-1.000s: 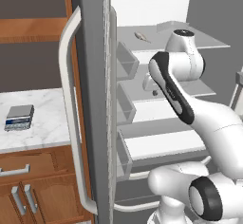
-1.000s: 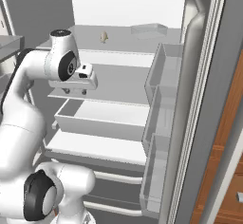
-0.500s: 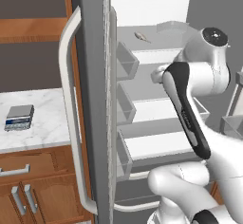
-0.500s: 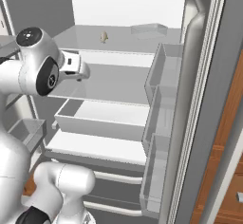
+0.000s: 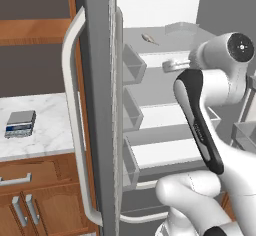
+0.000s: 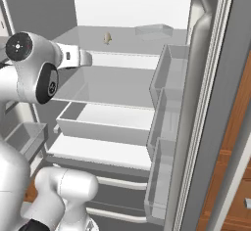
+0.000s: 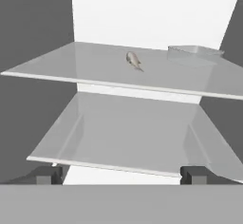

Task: Take the fish from the fridge and place it on the digital scale on the counter by the fridge. Wait a few seconds for a reading, then move it to the plate on the dining counter.

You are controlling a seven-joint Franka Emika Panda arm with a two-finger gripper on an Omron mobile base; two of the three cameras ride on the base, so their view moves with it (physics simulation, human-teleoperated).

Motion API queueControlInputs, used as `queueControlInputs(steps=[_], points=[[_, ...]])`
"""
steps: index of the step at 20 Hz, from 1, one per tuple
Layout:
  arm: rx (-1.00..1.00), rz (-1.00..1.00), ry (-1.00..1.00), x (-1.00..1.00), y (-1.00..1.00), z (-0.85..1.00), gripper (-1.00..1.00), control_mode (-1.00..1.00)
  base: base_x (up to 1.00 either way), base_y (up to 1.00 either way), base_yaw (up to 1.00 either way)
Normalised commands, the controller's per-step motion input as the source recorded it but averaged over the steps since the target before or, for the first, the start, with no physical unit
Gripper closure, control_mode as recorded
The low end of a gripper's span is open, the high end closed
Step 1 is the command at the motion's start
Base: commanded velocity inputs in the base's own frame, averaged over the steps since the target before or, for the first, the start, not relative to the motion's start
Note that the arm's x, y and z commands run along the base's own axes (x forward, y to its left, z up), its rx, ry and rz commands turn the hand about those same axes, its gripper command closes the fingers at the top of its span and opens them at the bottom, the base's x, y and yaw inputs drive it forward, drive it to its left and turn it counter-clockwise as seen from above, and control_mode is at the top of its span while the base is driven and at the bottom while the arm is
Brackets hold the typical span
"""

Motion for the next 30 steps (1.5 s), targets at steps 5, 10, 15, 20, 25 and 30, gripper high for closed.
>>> queueControlInputs(steps=[5,10,15,20,25,30], points=[[0.01,0.00,-0.10,0.53,0.00,0.30,-1.00,-1.00,0.00,0.00,0.00],[0.02,0.00,0.00,0.74,0.00,0.27,-1.00,-1.00,0.00,0.00,0.00],[0.05,0.00,0.00,0.77,-0.01,0.26,-1.00,-1.00,0.00,0.00,0.00],[0.05,0.00,0.05,0.81,0.00,0.09,-1.00,-1.00,0.00,0.00,0.00],[0.00,0.00,0.05,0.73,0.00,-0.05,-1.00,-1.00,0.00,0.00,0.00],[0.00,0.00,0.04,0.69,0.00,-0.19,-1.00,-1.00,0.00,0.00,0.00]])
